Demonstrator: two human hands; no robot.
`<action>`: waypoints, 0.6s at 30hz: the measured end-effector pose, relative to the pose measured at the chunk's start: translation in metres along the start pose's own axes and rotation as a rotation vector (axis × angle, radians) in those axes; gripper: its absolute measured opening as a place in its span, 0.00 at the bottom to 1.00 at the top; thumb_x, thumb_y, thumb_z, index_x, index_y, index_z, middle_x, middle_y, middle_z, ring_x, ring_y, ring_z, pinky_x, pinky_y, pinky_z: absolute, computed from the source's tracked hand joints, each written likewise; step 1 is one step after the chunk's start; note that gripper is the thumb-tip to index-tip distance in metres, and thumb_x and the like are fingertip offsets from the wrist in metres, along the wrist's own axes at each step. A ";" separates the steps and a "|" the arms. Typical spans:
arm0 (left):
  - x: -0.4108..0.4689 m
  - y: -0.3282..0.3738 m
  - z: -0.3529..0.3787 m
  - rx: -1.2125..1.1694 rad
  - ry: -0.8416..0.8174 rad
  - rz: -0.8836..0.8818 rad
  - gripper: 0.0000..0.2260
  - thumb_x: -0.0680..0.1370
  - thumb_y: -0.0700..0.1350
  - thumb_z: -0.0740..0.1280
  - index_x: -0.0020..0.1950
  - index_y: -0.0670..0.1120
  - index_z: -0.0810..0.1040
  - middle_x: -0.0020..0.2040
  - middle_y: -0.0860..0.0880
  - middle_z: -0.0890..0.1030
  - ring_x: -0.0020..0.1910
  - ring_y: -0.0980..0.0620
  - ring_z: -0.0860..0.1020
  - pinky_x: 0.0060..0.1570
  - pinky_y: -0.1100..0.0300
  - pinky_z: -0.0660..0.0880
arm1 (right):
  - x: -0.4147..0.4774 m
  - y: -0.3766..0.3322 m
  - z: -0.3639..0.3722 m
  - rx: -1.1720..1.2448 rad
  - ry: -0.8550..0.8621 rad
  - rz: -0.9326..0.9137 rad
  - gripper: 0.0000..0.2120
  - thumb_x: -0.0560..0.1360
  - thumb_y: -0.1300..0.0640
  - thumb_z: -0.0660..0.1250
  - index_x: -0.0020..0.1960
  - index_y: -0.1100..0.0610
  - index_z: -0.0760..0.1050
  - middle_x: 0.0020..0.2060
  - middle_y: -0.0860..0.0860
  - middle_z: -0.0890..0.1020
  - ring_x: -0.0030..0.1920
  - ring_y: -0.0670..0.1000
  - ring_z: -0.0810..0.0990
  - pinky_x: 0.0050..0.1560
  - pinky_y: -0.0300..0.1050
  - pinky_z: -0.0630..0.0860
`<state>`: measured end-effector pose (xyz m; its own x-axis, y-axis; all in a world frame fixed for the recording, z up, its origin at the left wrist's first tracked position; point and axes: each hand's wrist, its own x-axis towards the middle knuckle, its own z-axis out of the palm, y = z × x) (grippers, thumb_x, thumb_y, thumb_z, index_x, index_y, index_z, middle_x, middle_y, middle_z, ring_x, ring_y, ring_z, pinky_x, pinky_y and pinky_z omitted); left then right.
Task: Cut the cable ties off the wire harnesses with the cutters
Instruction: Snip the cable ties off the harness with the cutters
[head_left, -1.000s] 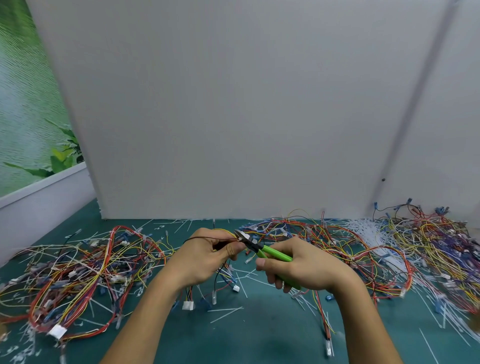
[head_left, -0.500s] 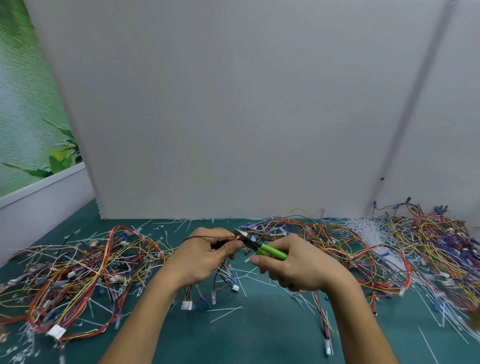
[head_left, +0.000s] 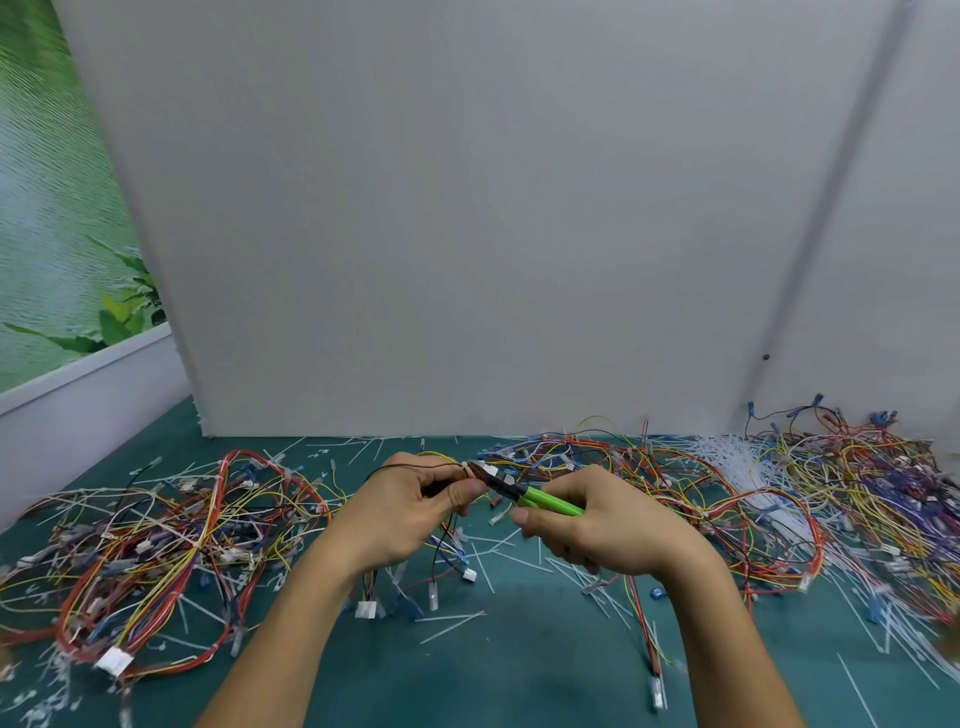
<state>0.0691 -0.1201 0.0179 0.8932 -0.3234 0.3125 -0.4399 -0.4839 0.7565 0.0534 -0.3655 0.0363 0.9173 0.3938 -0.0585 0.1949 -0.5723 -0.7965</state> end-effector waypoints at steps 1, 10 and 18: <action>0.000 0.000 0.000 -0.005 -0.001 -0.005 0.19 0.74 0.63 0.66 0.47 0.50 0.87 0.41 0.51 0.83 0.43 0.47 0.79 0.46 0.54 0.75 | 0.000 0.001 0.000 0.004 0.000 -0.006 0.16 0.78 0.41 0.72 0.42 0.54 0.82 0.29 0.48 0.80 0.29 0.48 0.76 0.34 0.46 0.75; 0.000 0.003 -0.001 -0.050 0.014 -0.006 0.15 0.75 0.59 0.67 0.52 0.52 0.87 0.39 0.56 0.83 0.39 0.59 0.78 0.41 0.67 0.73 | 0.001 0.001 0.001 -0.002 0.049 -0.051 0.16 0.76 0.39 0.71 0.35 0.48 0.79 0.29 0.48 0.81 0.29 0.47 0.76 0.32 0.44 0.75; 0.002 -0.003 -0.002 -0.056 0.036 -0.013 0.10 0.77 0.57 0.69 0.48 0.55 0.87 0.38 0.60 0.82 0.38 0.63 0.79 0.41 0.73 0.71 | 0.003 0.003 0.000 0.020 0.103 -0.066 0.15 0.77 0.38 0.71 0.39 0.48 0.81 0.29 0.47 0.80 0.29 0.47 0.76 0.32 0.44 0.74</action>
<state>0.0718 -0.1181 0.0173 0.9018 -0.2880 0.3222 -0.4235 -0.4411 0.7912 0.0569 -0.3662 0.0334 0.9337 0.3536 0.0555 0.2498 -0.5325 -0.8087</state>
